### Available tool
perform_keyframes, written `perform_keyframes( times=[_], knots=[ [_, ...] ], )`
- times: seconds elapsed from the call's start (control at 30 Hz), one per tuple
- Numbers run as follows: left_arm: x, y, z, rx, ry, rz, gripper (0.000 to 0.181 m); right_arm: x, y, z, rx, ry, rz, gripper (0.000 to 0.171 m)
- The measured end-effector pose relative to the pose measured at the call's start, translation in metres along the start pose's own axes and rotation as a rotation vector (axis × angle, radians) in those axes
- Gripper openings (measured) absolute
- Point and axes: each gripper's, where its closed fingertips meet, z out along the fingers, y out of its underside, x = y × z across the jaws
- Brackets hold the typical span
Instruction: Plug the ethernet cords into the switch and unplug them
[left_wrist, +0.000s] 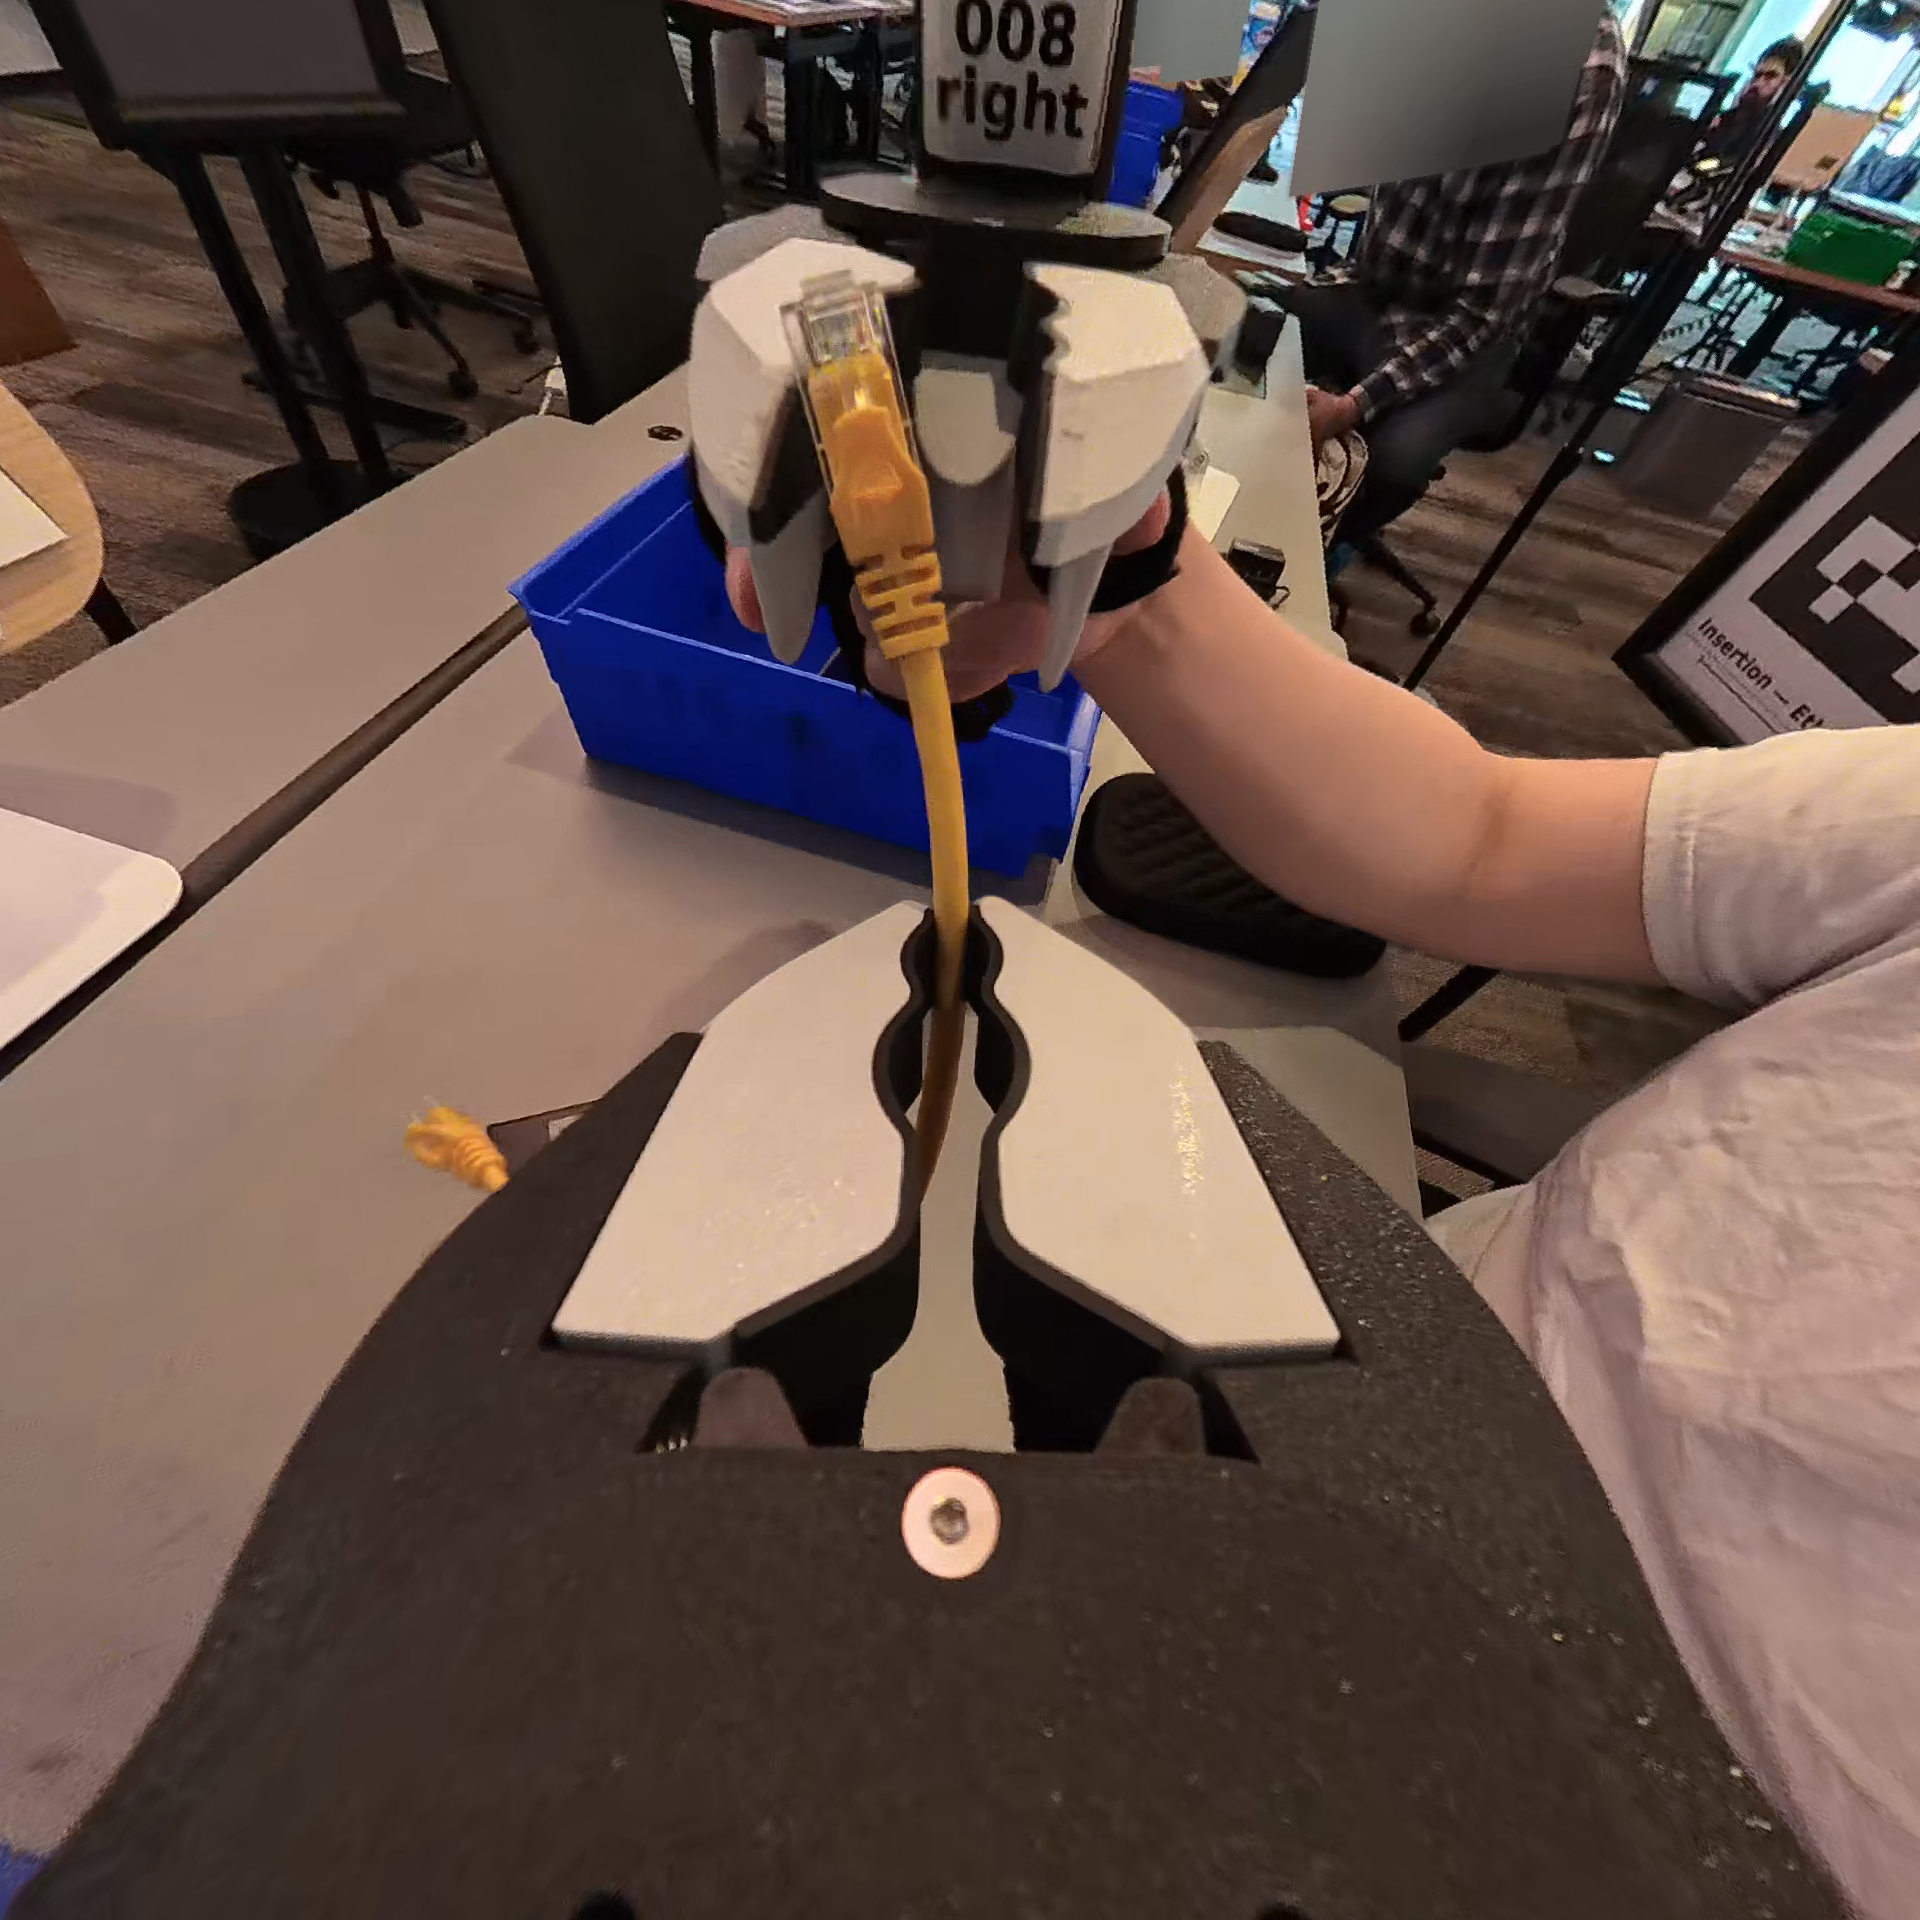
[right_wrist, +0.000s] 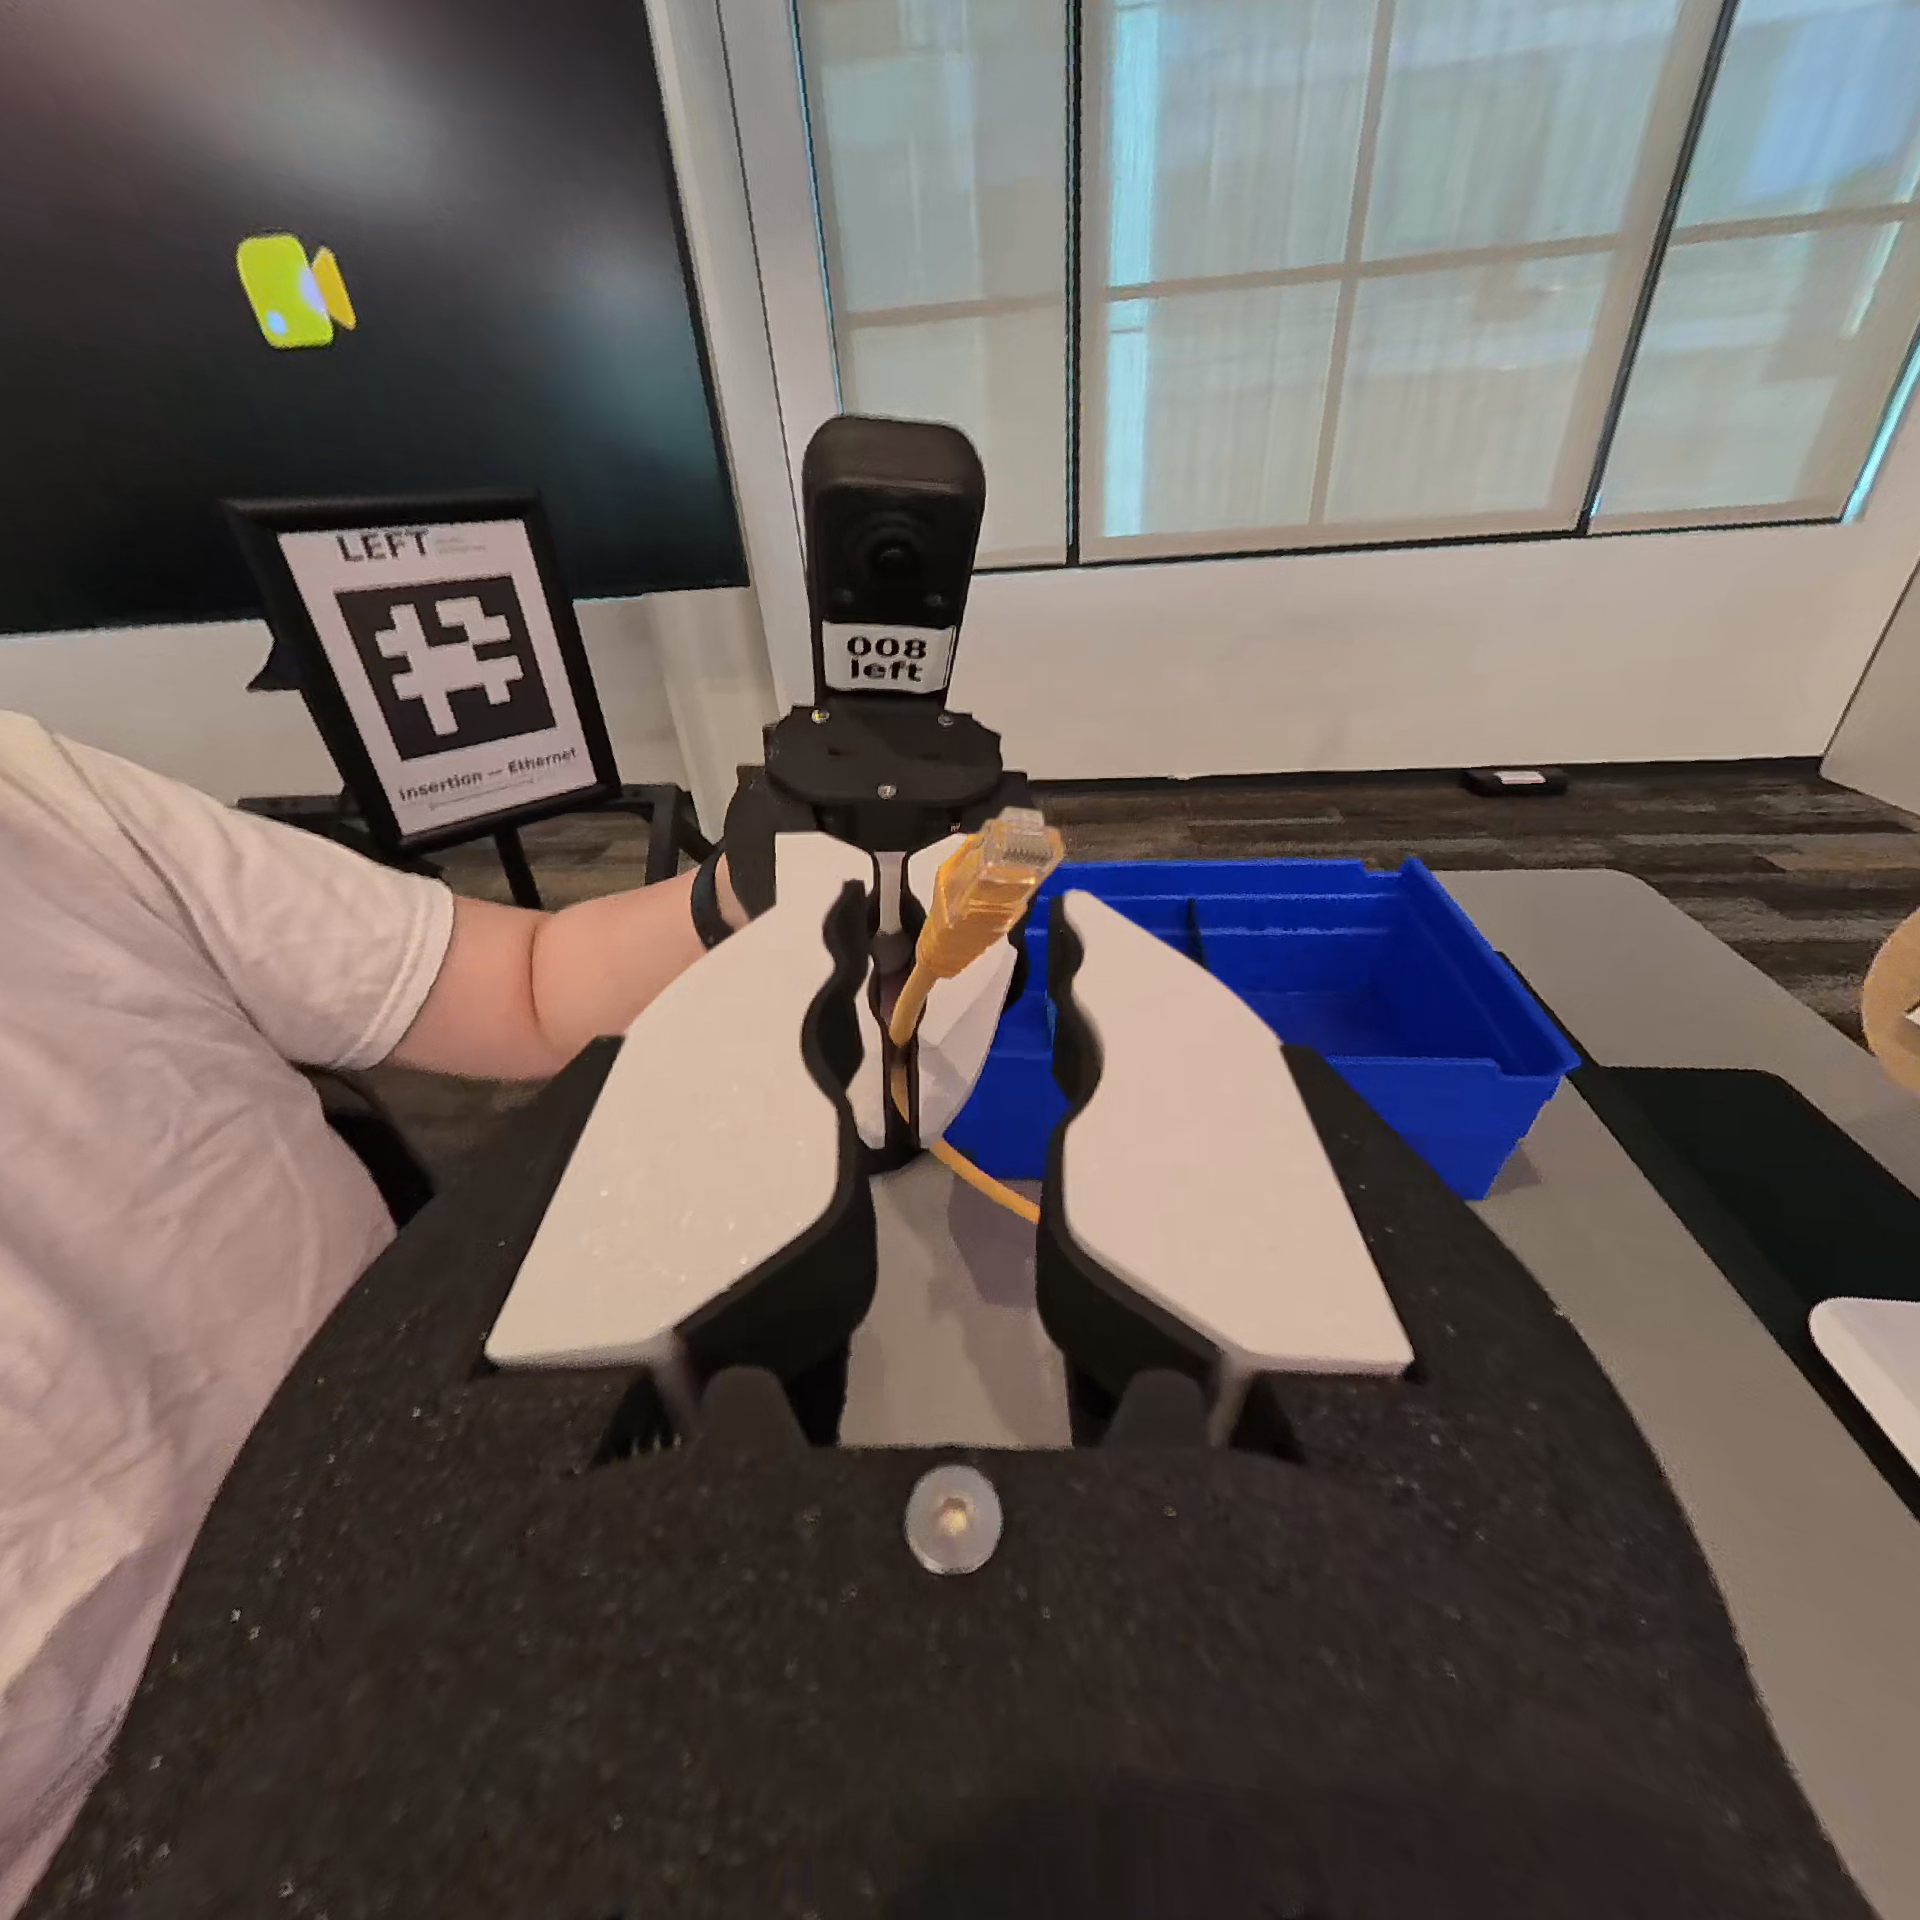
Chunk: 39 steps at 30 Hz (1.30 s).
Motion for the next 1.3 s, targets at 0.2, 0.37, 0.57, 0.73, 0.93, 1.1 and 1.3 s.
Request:
perform_keyframes(
  times=[0.2, 0.37, 0.57, 0.73, 0.93, 1.1, 1.3],
  knots=[
    [0.009, 0.01, 0.002, -0.073, 0.023, 0.025, 0.004, -0.012, 0.009, -0.003, -0.073, -0.077, -0.001, 0.014],
    [0.003, 0.011, 0.002, -0.056, -0.019, 0.023, 0.008, -0.013, 0.012, -0.006, -0.084, -0.073, -0.021, 0.012],
    [-0.005, -0.005, -0.022, 0.182, -0.191, -0.11, 0.025, 0.022, 0.016, -0.008, -0.036, 0.09, 0.007, 0.011],
    [0.016, 0.003, 0.008, 0.377, -0.253, -0.195, 0.006, 0.048, 0.013, -0.006, 0.061, 0.126, 0.135, 0.011],
    [-0.018, -0.009, 0.022, 0.718, -0.207, -0.398, 0.016, 0.041, 0.005, 0.004, 0.156, 0.094, 0.164, 0.011],
    [-0.03, -0.032, 0.011, 0.903, -0.251, -0.376, 0.027, 0.028, 0.007, -0.003, 0.222, 0.072, 0.18, 0.011],
    [-0.018, -0.052, 0.006, 1.003, -0.225, -0.273, 0.029, 0.019, 0.007, -0.012, 0.296, 0.023, 0.233, 0.011]
  ],
)
